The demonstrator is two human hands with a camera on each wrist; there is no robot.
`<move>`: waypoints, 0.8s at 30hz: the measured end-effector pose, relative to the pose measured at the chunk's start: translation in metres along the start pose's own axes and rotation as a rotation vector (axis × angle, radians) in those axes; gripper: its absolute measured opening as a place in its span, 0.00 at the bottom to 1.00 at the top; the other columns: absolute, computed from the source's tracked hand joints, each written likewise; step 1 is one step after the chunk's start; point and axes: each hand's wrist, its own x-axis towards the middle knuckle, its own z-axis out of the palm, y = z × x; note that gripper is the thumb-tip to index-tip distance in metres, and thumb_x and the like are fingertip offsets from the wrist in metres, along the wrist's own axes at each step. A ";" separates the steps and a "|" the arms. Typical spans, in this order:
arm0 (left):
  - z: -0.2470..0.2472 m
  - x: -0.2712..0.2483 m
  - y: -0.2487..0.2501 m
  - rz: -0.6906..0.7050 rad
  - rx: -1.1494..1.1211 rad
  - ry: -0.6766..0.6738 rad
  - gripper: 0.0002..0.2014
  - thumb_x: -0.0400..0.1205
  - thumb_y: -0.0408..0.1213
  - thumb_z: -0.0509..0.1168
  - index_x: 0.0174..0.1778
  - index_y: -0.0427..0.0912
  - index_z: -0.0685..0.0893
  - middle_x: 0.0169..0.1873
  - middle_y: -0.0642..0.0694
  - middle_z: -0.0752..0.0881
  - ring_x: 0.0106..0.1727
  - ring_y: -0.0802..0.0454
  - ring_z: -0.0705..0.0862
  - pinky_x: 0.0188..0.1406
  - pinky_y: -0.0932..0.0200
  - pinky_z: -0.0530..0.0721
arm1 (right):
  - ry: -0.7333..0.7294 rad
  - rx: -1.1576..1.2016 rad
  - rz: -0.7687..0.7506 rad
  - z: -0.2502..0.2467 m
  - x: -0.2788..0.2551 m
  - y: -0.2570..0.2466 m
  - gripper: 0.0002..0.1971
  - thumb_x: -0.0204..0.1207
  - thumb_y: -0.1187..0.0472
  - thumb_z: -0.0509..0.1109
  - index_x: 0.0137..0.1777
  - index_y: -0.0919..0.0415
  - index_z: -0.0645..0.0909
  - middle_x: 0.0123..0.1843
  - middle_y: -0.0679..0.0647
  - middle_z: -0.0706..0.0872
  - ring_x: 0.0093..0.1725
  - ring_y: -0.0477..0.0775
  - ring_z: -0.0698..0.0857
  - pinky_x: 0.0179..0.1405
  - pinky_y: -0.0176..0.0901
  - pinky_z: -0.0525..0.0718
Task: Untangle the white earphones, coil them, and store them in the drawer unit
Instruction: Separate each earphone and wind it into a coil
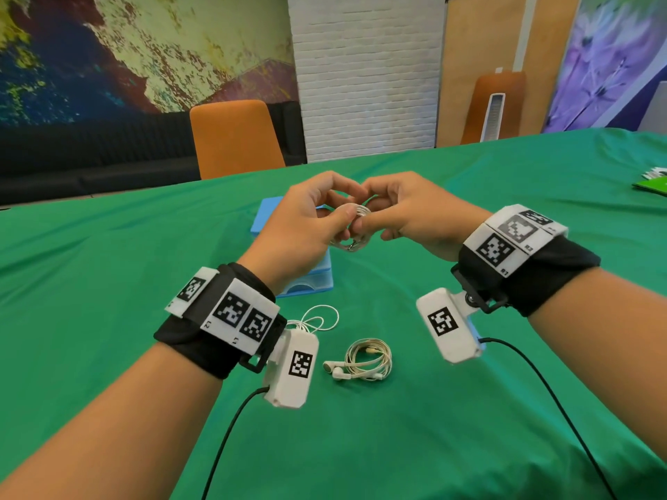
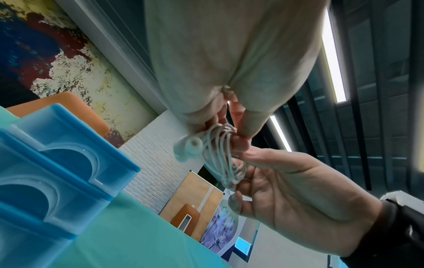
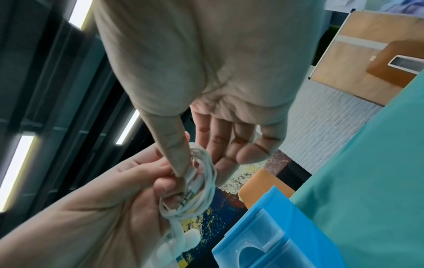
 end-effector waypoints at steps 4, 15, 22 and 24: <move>0.003 0.001 -0.003 0.010 -0.013 -0.010 0.10 0.84 0.27 0.69 0.61 0.37 0.84 0.43 0.40 0.87 0.36 0.51 0.84 0.42 0.58 0.85 | 0.042 0.027 0.037 -0.008 -0.003 0.005 0.11 0.75 0.68 0.77 0.56 0.61 0.84 0.44 0.59 0.89 0.41 0.50 0.81 0.34 0.40 0.70; 0.018 0.010 -0.037 0.071 0.203 -0.222 0.32 0.76 0.24 0.75 0.74 0.50 0.76 0.46 0.39 0.86 0.42 0.41 0.88 0.50 0.43 0.87 | -0.160 -0.138 0.045 -0.038 -0.007 0.031 0.20 0.69 0.69 0.82 0.61 0.61 0.85 0.37 0.63 0.90 0.38 0.53 0.84 0.45 0.45 0.79; 0.029 0.009 -0.064 0.098 0.497 -0.267 0.27 0.76 0.30 0.76 0.70 0.53 0.80 0.43 0.55 0.89 0.43 0.55 0.84 0.43 0.65 0.79 | -0.209 -0.466 0.041 -0.032 -0.011 0.064 0.17 0.68 0.67 0.83 0.56 0.57 0.87 0.38 0.51 0.94 0.34 0.49 0.91 0.39 0.37 0.85; 0.032 0.011 -0.069 0.071 0.531 -0.259 0.26 0.77 0.30 0.75 0.69 0.54 0.80 0.42 0.56 0.88 0.39 0.54 0.83 0.42 0.60 0.81 | -0.189 -0.466 0.051 -0.029 -0.008 0.070 0.17 0.68 0.68 0.82 0.56 0.58 0.86 0.38 0.52 0.94 0.34 0.51 0.92 0.34 0.35 0.84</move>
